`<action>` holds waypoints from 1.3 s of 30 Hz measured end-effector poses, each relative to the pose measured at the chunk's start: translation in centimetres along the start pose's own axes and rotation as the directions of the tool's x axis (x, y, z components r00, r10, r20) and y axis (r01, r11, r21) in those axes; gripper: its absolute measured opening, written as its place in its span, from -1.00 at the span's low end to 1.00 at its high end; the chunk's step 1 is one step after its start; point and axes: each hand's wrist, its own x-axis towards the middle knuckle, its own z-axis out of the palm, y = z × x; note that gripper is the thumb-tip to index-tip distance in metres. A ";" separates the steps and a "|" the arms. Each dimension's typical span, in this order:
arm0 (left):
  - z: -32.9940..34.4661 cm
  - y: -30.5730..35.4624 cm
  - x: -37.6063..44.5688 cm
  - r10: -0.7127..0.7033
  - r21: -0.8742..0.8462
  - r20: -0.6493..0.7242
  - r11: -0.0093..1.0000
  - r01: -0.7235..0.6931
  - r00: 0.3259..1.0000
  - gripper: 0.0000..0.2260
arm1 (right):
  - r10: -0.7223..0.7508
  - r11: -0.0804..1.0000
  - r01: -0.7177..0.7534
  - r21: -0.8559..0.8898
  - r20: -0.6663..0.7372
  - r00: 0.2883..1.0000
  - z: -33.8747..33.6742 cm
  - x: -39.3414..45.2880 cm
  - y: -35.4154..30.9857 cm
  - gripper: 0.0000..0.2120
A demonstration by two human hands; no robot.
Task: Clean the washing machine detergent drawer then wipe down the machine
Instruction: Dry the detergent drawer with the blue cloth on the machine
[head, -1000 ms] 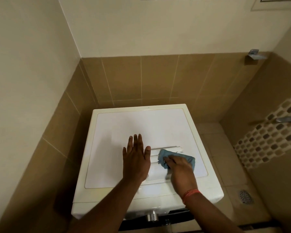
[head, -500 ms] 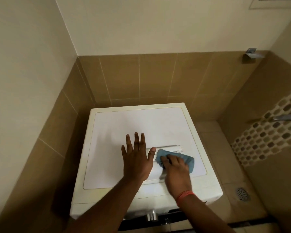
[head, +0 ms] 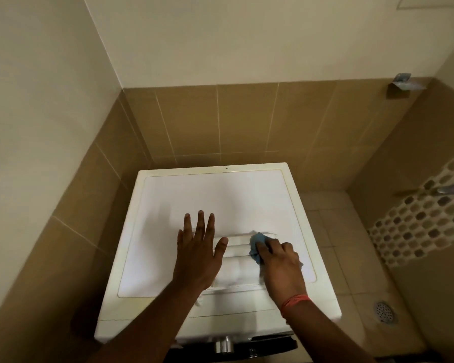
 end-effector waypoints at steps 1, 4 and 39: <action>0.0 -0.2 0.0 -0.003 0.002 0.004 1.000 0.003 1.000 -0.26 | -0.014 1.000 0.014 -0.010 -0.003 1.000 -0.4 0.7 -0.6 -0.50; -0.1 -0.4 0.1 -0.012 -0.002 0.004 1.000 0.012 1.000 -0.25 | -0.183 0.983 0.180 0.032 0.110 0.977 -0.7 3.7 -2.5 -0.59; -0.8 -0.3 0.0 -0.127 -0.128 -0.014 0.984 0.124 0.992 -0.33 | -0.448 0.862 0.172 0.477 0.557 0.700 0.3 13.7 -6.9 -0.66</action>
